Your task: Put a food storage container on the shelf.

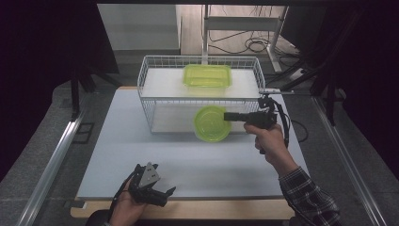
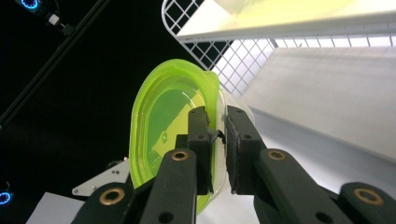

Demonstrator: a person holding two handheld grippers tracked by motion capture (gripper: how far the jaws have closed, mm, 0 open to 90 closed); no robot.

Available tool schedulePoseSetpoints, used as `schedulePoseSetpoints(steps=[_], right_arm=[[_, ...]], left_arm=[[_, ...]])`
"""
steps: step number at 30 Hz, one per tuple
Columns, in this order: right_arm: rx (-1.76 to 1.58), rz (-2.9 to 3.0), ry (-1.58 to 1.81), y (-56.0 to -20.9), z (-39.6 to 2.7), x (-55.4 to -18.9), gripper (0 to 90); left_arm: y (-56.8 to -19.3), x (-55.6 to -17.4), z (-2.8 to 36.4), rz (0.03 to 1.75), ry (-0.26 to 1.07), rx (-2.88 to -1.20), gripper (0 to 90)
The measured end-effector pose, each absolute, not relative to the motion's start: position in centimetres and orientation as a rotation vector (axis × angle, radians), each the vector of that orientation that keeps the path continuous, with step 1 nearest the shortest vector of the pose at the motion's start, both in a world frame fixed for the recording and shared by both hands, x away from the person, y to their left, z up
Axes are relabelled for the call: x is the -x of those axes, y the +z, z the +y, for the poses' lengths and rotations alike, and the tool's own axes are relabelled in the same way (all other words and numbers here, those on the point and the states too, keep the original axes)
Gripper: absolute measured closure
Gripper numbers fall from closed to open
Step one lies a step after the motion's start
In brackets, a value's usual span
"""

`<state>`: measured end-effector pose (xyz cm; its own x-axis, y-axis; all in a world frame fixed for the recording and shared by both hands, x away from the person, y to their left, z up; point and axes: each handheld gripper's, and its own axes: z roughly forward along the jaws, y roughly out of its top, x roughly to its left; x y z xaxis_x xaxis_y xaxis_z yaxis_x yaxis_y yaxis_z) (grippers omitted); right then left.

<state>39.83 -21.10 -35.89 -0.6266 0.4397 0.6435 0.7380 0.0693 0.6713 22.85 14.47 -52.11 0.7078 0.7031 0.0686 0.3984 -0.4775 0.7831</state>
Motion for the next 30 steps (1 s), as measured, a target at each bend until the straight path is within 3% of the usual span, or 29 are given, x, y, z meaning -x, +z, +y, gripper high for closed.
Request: schedulePoseSetpoints(steps=[30], right_arm=[[1.234,-1.999,-1.741,-28.9,-21.5,-42.6,81.3]], left_arm=[[-52.1,-22.8,14.4,0.823,0.498,-2.12,2.1]])
